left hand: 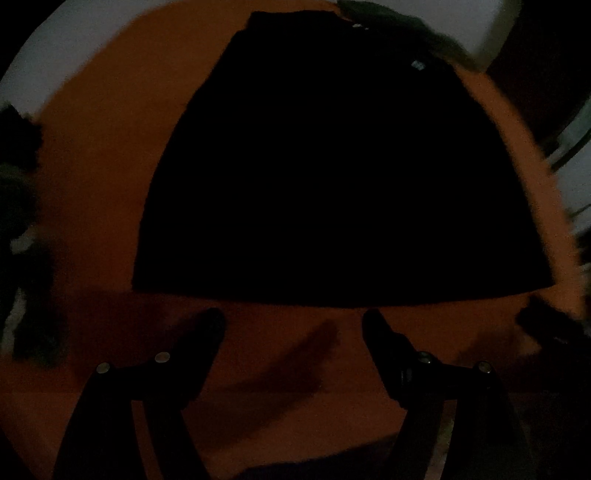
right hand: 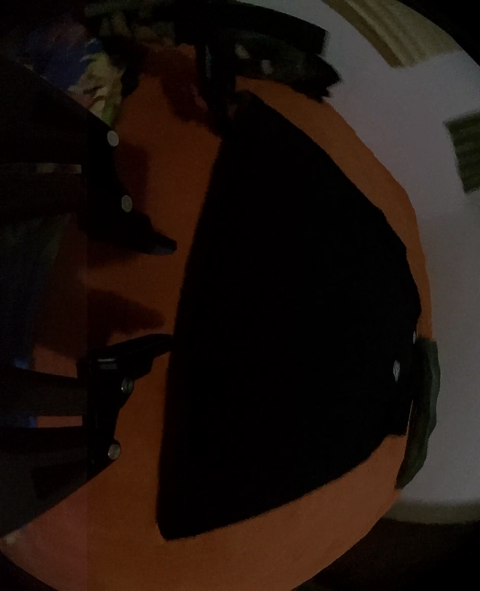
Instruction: Fold clothes
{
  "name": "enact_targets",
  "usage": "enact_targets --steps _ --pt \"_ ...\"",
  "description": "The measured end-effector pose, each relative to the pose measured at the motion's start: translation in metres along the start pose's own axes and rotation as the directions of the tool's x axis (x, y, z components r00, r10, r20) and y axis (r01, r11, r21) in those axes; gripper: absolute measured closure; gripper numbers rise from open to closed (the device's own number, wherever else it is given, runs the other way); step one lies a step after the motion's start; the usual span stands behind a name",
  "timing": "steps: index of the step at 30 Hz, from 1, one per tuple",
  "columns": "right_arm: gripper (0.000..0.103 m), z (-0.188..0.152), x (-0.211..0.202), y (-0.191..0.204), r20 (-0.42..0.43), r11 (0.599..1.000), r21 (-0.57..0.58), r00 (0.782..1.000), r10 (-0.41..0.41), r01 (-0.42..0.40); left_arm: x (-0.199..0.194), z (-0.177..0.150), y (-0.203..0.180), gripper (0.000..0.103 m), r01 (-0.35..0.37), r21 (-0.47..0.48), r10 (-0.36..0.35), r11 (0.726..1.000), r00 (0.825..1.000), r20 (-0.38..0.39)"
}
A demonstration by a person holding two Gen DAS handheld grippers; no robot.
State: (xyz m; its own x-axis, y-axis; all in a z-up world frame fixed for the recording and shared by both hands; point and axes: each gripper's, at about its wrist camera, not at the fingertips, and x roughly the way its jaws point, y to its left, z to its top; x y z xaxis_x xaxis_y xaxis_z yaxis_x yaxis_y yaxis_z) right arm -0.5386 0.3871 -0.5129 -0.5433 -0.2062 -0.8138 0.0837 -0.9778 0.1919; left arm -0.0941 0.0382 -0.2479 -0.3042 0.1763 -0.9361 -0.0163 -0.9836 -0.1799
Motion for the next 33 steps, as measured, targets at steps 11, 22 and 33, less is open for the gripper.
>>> enact_targets --steps 11,22,33 --pt "0.048 0.1 -0.102 -0.066 0.109 0.997 0.08 0.994 0.006 -0.015 -0.12 0.034 0.013 0.025 -0.119 0.266 0.049 0.957 0.966 0.254" --pt "0.035 0.097 -0.189 -0.052 0.08 0.984 -0.139 0.992 -0.102 0.112 -0.107 0.012 0.076 0.025 -0.313 0.326 0.251 0.892 0.943 0.219" --pt "0.035 0.096 -0.116 -0.062 -0.072 0.873 -0.412 0.946 -0.316 0.26 -0.031 0.067 0.063 0.025 -0.492 0.359 0.45 0.793 0.87 0.2"
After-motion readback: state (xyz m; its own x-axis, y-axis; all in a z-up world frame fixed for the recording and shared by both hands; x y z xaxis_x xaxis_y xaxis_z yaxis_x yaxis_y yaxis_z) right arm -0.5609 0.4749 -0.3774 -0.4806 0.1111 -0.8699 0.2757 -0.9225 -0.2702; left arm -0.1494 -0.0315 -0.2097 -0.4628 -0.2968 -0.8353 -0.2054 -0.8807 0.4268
